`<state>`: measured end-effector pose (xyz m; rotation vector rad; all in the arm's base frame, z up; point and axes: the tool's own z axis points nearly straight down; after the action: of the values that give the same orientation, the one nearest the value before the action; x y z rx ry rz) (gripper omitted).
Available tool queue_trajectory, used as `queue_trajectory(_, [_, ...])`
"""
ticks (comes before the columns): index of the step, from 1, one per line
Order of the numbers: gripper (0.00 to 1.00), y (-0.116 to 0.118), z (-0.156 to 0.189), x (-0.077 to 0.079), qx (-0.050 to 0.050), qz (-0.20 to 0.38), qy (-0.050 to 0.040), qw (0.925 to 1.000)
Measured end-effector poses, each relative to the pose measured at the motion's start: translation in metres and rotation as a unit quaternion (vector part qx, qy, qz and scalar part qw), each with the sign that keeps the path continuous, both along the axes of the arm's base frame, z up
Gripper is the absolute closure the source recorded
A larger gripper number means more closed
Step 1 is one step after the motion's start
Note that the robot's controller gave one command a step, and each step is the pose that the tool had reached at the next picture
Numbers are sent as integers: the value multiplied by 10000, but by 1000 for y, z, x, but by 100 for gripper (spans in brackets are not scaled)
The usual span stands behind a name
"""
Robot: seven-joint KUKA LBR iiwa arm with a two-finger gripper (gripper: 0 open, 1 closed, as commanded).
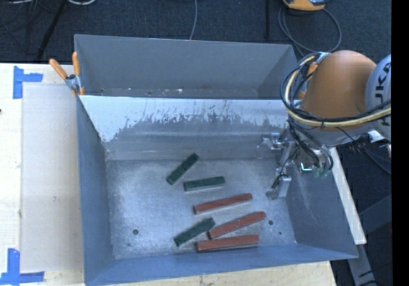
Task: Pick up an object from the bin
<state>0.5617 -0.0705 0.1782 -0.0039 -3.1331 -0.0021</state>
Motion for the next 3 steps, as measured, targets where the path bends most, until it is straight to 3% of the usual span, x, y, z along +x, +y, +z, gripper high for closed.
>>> queue_trajectory(1, [0,0,5,2,-5,9,-40,10000])
queue_trajectory(2, [0,26,-56,-18,-4,619,-49,9981])
queue_trajectory(3, [0,47,-59,-36,3,954,-27,9954])
